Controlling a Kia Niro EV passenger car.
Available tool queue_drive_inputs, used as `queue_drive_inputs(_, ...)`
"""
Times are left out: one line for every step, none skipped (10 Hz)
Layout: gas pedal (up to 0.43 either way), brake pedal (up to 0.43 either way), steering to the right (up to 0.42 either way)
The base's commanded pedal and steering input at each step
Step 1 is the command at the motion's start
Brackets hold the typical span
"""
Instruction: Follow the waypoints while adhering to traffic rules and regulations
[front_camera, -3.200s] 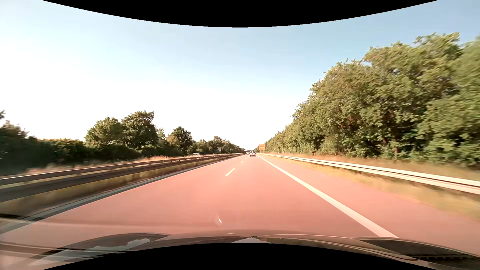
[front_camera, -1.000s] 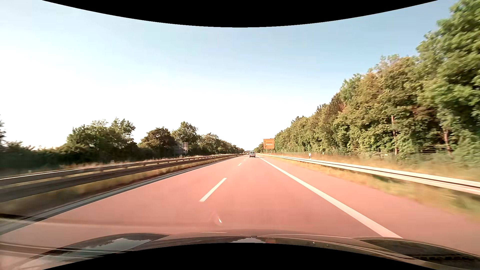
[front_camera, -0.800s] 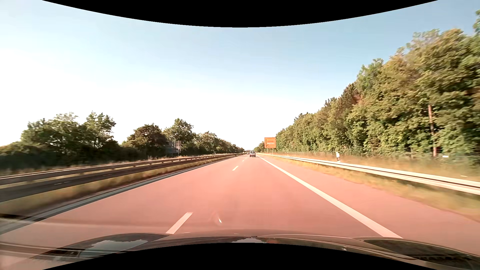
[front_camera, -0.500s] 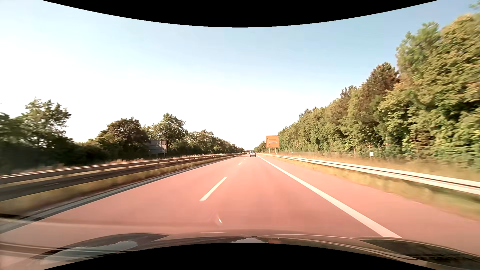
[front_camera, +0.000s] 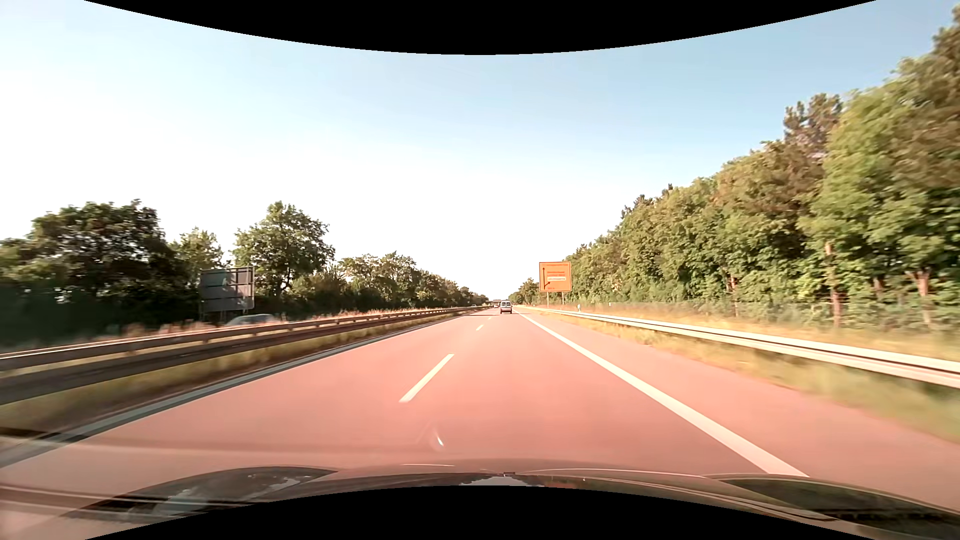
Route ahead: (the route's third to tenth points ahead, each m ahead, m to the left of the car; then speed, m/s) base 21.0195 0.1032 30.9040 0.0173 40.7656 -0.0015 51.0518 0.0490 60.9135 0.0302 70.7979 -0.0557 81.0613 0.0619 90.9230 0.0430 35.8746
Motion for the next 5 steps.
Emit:
queue_drive_inputs(0.268, 0.006, -0.002)
queue_drive_inputs(0.260, 0.006, -0.002)
queue_drive_inputs(0.260, 0.006, -0.002)
queue_drive_inputs(0.260, 0.006, -0.002)
queue_drive_inputs(0.260, 0.006, -0.002)
